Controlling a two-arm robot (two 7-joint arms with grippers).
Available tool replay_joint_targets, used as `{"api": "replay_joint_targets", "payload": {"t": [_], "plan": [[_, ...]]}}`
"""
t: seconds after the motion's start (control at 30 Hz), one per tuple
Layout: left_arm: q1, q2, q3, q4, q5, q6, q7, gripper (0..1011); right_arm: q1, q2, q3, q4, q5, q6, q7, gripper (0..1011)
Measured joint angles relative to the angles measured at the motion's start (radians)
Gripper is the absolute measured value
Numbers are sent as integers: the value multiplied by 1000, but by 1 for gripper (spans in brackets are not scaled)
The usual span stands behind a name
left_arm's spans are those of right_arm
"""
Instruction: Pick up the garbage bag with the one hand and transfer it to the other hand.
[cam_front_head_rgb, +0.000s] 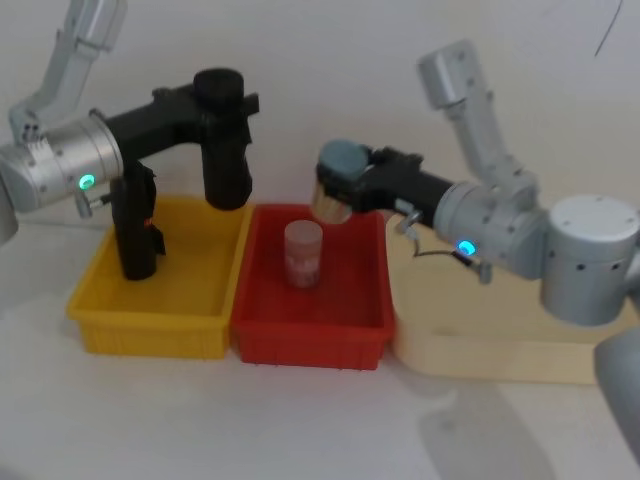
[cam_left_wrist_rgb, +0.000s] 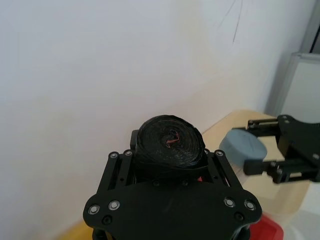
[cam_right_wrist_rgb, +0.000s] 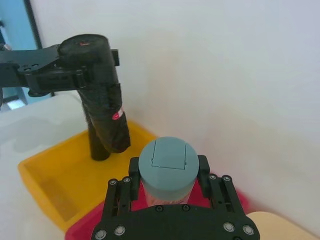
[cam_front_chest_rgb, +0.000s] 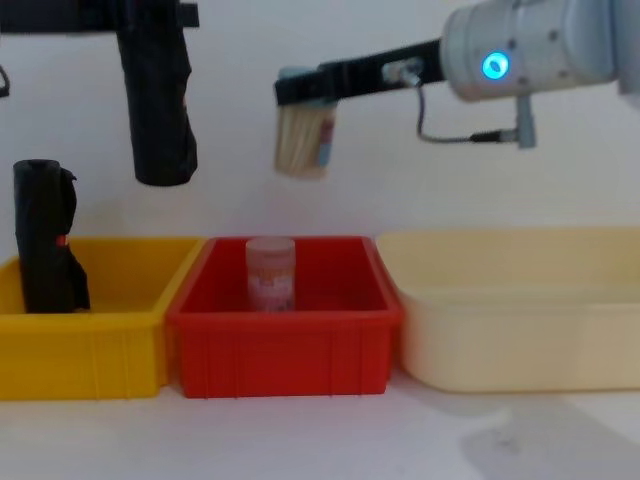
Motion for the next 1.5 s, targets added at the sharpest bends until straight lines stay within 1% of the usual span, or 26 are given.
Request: {"api": "replay_joint_targets", "payload": {"t": [0.07, 0.1, 0.13, 0.17, 0.2, 0.27, 0.3, 0.33, 0.37, 0.4, 0.43, 0.47, 0.5, 0.63, 0.67, 0.7, 0.73, 0.77, 0.8, 0.9, 0.93, 1.07, 1.1, 1.2, 1.37, 1.5], "plan": [[-31, -7, 9, 31, -1, -6, -27, 523, 1, 8, 11, -10, 4, 4, -1, 660], [-31, -7, 9, 31, -1, -6, -27, 523, 1, 15, 21, -18, 7, 7, -4, 660], [-56, -16, 18, 63, -2, -13, -46, 523, 1, 19, 25, -21, 8, 9, -6, 660], [-64, -19, 20, 74, -3, -17, -56, 523, 1, 23, 30, -24, 8, 10, -8, 660], [-91, -31, 30, 113, -4, -26, -77, 523, 1, 27, 34, -27, 9, 11, -11, 660], [-120, -46, 39, 159, -4, -39, -103, 523, -2, 42, 46, -33, 9, 13, -18, 660], [-145, -59, 49, 201, -4, -51, -127, 523, -6, 52, 54, -35, 10, 15, -24, 660], [-158, -67, 54, 224, -4, -58, -139, 523, -7, 55, 57, -35, 9, 15, -26, 660], [-186, -83, 63, 274, -4, -74, -165, 523, -12, 65, 65, -35, 9, 16, -31, 660], [-186, -83, 63, 274, -4, -74, -165, 523, -12, 65, 65, -35, 9, 16, -31, 660], [-201, -93, 68, 301, -4, -85, -184, 523, -14, 69, 68, -35, 9, 16, -33, 660], [-237, -117, 77, 362, -4, -105, -214, 523, -19, 80, 75, -32, 9, 16, -38, 660], [-277, -141, 94, 451, -8, -132, -247, 523, -21, 84, 78, -30, 9, 16, -39, 660], [-354, -193, 137, 607, -31, -191, -318, 523, -31, 107, 93, -18, 9, 14, -44, 660], [-388, -214, 154, 676, -39, -212, -342, 523, -35, 116, 99, -14, 10, 12, -44, 660], [-401, -222, 160, 702, -44, -222, -354, 523, -36, 119, 102, -12, 12, 10, -44, 660], [-426, -239, 174, 751, -51, -239, -375, 523, -40, 126, 107, -8, 14, 8, -44, 660], [-426, -239, 174, 751, -51, -239, -375, 523, -42, 130, 109, -7, 16, 6, -44, 660], [-447, -252, 185, 795, -57, -255, -394, 523, -44, 134, 113, -5, 17, 4, -44, 660], [-483, -275, 204, 867, -69, -283, -427, 523, -52, 149, 122, -3, 25, -5, -39, 660], [-501, -286, 214, 902, -74, -296, -442, 523, -55, 152, 124, -3, 27, -7, -37, 660], [-528, -304, 228, 958, -82, -314, -463, 523, -66, 169, 136, -7, 37, -18, -27, 660], [-540, -312, 235, 982, -86, -323, -474, 523, -72, 177, 141, -11, 42, -23, -23, 660], [-558, -323, 244, 1017, -91, -336, -490, 523, -83, 188, 148, -19, 49, -30, -18, 660], [-581, -338, 257, 1063, -98, -353, -509, 523, -97, 206, 154, -29, 53, -39, -15, 660], [-592, -345, 263, 1086, -101, -361, -518, 523, -105, 216, 153, -30, 50, -42, -22, 660]]}}
